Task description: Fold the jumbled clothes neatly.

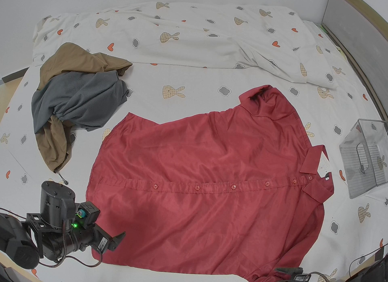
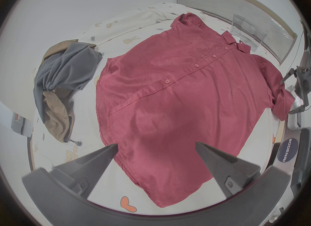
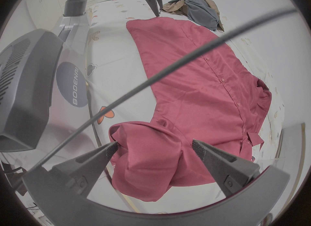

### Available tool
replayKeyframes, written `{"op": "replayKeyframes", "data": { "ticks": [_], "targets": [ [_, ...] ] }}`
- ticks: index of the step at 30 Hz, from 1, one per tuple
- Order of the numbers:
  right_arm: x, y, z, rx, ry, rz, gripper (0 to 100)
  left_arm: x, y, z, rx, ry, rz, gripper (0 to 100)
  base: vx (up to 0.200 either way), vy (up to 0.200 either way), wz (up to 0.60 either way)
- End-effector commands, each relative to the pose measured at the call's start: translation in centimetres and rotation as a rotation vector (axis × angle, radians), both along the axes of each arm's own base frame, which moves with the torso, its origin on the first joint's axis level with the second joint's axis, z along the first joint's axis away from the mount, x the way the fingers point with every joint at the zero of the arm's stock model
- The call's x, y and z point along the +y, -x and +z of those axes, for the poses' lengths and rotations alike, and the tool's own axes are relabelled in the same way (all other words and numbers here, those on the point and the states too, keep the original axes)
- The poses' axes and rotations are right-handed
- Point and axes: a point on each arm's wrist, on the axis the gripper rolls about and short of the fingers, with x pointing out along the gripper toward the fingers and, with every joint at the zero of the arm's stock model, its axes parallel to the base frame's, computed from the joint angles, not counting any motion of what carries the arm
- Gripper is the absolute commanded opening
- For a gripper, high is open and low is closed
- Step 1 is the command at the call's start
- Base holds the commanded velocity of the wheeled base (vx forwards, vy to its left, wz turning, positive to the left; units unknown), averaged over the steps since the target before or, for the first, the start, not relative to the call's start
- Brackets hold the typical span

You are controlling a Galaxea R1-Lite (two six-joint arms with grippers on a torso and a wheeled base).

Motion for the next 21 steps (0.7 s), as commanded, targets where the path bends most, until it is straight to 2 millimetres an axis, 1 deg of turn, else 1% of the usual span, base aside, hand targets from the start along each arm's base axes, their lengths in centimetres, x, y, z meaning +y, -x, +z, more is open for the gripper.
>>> {"op": "replayKeyframes", "data": {
  "ticks": [1, 5, 8, 9, 12, 15, 16, 17, 21],
  "targets": [
    [-0.3, -0.4, -1.1, 0.007, 0.064, -0.026, 100, 0.0, 0.0, 0.1, -0.003, 0.001, 0.001, 100, 0.0, 0.0, 0.0],
    [-0.9, -1.4, -1.1, 0.01, 0.073, -0.089, 100, 0.0, 0.0, 0.1, -0.003, 0.001, 0.001, 100, 0.0, 0.0, 0.0],
    [-1.1, -1.7, -0.8, 0.006, 0.061, -0.108, 100, 0.0, 0.0, 0.1, -0.003, 0.001, 0.001, 100, 0.0, 0.0, 0.0],
    [-1.3, -1.7, -0.6, 0.003, 0.051, -0.111, 100, 0.0, 0.0, 0.1, -0.003, 0.001, 0.001, 100, 0.0, 0.0, 0.0],
    [-2.7, -1.5, -0.2, -0.002, 0.042, -0.119, 100, 0.0, 0.0, 0.0, -0.001, 0.0, 0.001, 100, 0.0, 0.0, 0.0],
    [-4.2, -1.3, -0.4, -0.031, 0.076, -0.139, 100, 0.0, 0.0, 0.0, 0.0, 0.0, 0.001, 100, 0.0, 0.0, 0.0],
    [-4.2, -1.3, -0.4, -0.031, 0.076, -0.139, 100, 0.0, 0.0, 0.0, 0.0, 0.0, 0.001, 100, 0.0, 0.0, 0.0],
    [-4.8, -1.3, -0.5, -0.066, 0.097, -0.154, 100, 0.0, -0.1, 0.0, 0.001, -0.001, 0.001, 100, 0.0, 0.0, 0.0],
    [-4.9, -1.1, -0.5, -0.089, 0.105, -0.151, 100, 0.0, -0.1, -0.1, 0.004, -0.002, 0.001, 100, 0.0, 0.0, 0.0]
  ]
}}
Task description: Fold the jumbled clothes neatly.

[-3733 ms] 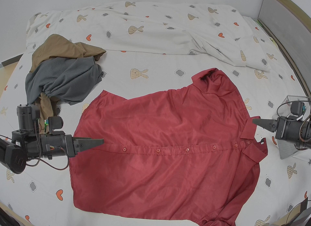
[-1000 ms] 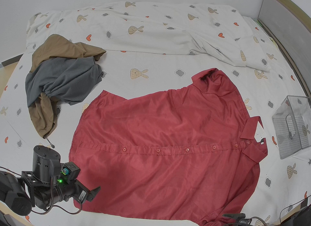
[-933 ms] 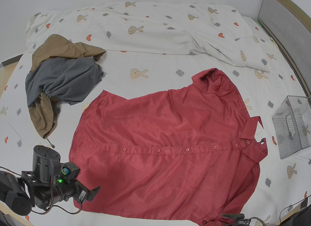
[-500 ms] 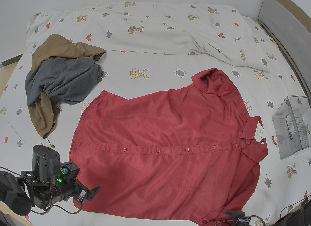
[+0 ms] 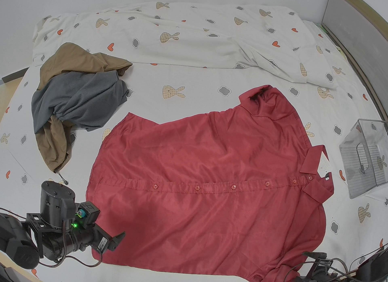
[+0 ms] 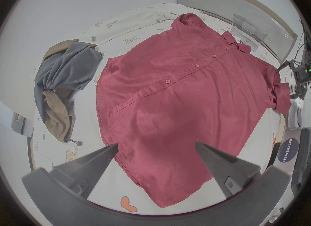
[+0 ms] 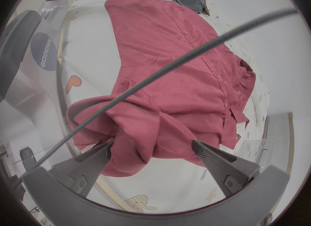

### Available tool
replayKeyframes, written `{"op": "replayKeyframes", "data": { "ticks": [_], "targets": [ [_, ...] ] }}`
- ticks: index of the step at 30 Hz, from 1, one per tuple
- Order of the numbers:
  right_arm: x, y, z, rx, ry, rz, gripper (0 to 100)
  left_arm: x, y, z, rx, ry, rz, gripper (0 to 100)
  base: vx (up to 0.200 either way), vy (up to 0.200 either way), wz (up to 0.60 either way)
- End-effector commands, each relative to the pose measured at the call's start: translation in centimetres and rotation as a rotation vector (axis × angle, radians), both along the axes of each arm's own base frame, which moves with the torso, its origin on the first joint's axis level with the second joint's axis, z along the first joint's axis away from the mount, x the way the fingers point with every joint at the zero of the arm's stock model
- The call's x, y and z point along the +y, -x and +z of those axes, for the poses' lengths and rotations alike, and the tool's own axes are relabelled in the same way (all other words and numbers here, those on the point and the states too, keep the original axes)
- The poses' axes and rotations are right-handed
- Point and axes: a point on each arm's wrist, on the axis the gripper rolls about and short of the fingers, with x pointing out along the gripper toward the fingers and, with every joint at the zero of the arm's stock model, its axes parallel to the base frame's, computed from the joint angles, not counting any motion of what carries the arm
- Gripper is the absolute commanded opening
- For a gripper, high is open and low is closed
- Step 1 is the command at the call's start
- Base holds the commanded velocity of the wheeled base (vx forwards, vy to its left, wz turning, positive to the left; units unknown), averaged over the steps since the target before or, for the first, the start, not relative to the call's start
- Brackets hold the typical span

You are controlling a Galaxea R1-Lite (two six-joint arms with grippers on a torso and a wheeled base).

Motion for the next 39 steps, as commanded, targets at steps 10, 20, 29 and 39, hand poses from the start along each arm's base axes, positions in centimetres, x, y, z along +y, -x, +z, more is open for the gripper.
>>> {"op": "replayKeyframes", "data": {
  "ticks": [10, 20, 29, 39],
  "targets": [
    [1.1, 0.7, 0.7, -0.021, -0.061, 0.062, 0, 0.0, 0.0, -0.1, 0.003, -0.001, 0.001, 100, 0.0, 0.0, 0.0],
    [1.5, 0.7, 0.9, -0.023, -0.08, 0.068, 0, -0.1, -0.3, -0.2, -0.01, 0.005, 0.001, 100, 0.0, 0.0, 0.0],
    [0.5, -1.6, 3.4, -0.069, -0.235, -0.101, 0, -1.2, 0.4, -1.6, 0.055, -0.033, -0.069, 100, 0.0, 0.0, 0.0],
    [0.8, -5.3, 7.0, -0.131, -0.431, -0.273, 0, -2.9, 4.3, -2.8, 0.077, -0.157, -0.311, 100, 0.0, 0.0, 0.0]
  ]
}}
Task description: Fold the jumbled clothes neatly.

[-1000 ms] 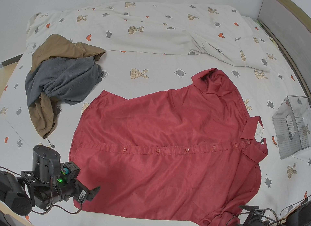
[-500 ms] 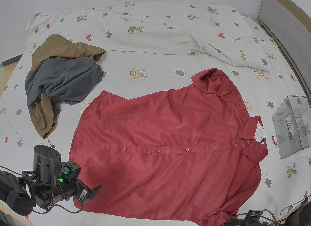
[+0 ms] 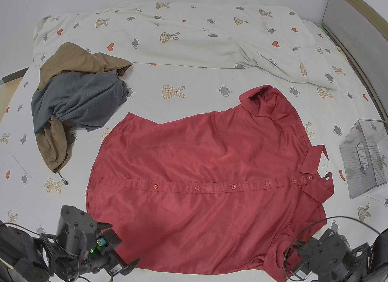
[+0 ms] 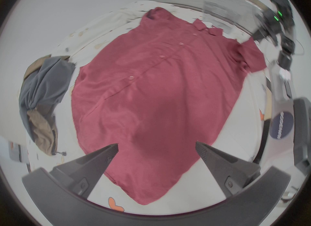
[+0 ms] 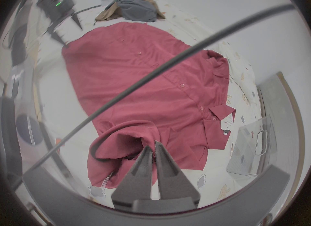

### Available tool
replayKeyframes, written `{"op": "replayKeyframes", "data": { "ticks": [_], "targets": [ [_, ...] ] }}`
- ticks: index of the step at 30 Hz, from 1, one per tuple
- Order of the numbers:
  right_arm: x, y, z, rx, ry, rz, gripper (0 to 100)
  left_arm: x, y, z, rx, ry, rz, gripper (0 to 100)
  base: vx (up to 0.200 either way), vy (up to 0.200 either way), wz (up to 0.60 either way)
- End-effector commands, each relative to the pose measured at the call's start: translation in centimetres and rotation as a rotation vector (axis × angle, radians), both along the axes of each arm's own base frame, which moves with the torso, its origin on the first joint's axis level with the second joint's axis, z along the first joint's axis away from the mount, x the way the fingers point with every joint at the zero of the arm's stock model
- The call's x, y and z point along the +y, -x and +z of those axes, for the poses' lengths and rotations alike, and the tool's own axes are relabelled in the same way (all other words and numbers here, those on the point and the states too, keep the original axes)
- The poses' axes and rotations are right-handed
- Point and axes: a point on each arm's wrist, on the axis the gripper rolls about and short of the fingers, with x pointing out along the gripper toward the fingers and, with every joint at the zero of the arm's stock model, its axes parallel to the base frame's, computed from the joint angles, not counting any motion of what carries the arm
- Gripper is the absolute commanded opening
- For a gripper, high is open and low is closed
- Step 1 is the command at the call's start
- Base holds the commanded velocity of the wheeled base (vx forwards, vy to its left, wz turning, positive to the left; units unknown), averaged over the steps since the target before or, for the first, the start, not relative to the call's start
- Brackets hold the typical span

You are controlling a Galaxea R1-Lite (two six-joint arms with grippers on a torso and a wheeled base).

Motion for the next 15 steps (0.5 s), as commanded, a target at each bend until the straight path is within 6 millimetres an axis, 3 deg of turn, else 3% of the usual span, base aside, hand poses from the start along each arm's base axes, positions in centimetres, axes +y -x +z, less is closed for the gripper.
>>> {"op": "replayKeyframes", "data": {
  "ticks": [1, 10, 15],
  "targets": [
    [0.1, -1.8, 2.5, -0.042, -0.138, -0.069, 0, -0.4, 2.1, -1.0, 0.024, -0.077, -0.112, 100, 0.0, 0.0, 0.0],
    [0.7, -4.2, 5.4, -0.107, -0.266, -0.14, 0, 0.0, 3.1, -1.6, 0.014, -0.16, -0.109, 100, 0.0, 0.0, 0.0],
    [0.7, -4.5, 6.5, -0.134, -0.301, -0.153, 0, -0.1, 3.1, -2.3, 0.044, -0.188, -0.111, 100, 0.0, 0.0, 0.0]
  ]
}}
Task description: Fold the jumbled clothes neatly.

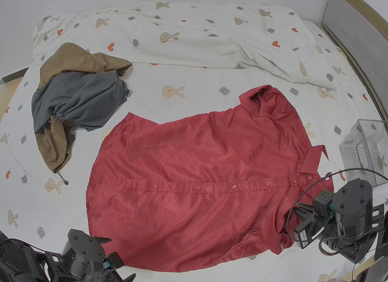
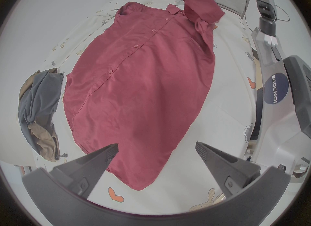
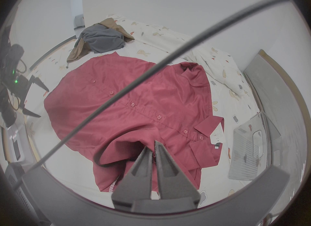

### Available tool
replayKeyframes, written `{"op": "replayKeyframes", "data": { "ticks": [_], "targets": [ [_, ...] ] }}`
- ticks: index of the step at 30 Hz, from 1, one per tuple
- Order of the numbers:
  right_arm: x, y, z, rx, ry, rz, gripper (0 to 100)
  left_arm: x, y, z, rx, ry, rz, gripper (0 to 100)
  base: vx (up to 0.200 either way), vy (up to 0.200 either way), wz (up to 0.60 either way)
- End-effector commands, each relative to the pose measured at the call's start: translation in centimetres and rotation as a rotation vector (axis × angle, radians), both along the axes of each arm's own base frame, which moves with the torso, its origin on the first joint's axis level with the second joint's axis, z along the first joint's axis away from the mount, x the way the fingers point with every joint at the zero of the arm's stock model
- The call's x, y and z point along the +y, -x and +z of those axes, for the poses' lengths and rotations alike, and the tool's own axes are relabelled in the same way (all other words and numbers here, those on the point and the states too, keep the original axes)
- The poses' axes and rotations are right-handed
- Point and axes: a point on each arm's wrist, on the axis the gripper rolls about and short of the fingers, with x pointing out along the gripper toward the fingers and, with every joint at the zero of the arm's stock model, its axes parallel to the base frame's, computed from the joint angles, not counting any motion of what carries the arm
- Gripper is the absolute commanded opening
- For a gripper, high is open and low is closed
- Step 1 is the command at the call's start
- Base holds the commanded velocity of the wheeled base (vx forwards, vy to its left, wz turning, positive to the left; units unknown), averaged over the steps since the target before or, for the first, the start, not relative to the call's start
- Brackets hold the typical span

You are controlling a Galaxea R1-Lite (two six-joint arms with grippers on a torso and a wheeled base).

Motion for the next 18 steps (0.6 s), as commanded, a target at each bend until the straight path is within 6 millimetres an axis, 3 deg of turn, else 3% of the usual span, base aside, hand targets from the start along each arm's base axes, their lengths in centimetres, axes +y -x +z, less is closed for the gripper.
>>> {"op": "replayKeyframes", "data": {
  "ticks": [1, 18],
  "targets": [
    [-0.2, -0.2, 1.3, -0.035, -0.042, -0.015, 0, -0.2, -0.2, -0.8, 0.035, -0.037, -0.002, 100, 0.0, 0.0, 0.0],
    [-4.1, 0.4, 3.9, -0.112, -0.181, -0.08, 0, -2.7, -2.7, -4.2, -0.051, -0.023, 0.027, 100, 0.0, 0.0, 0.0]
  ]
}}
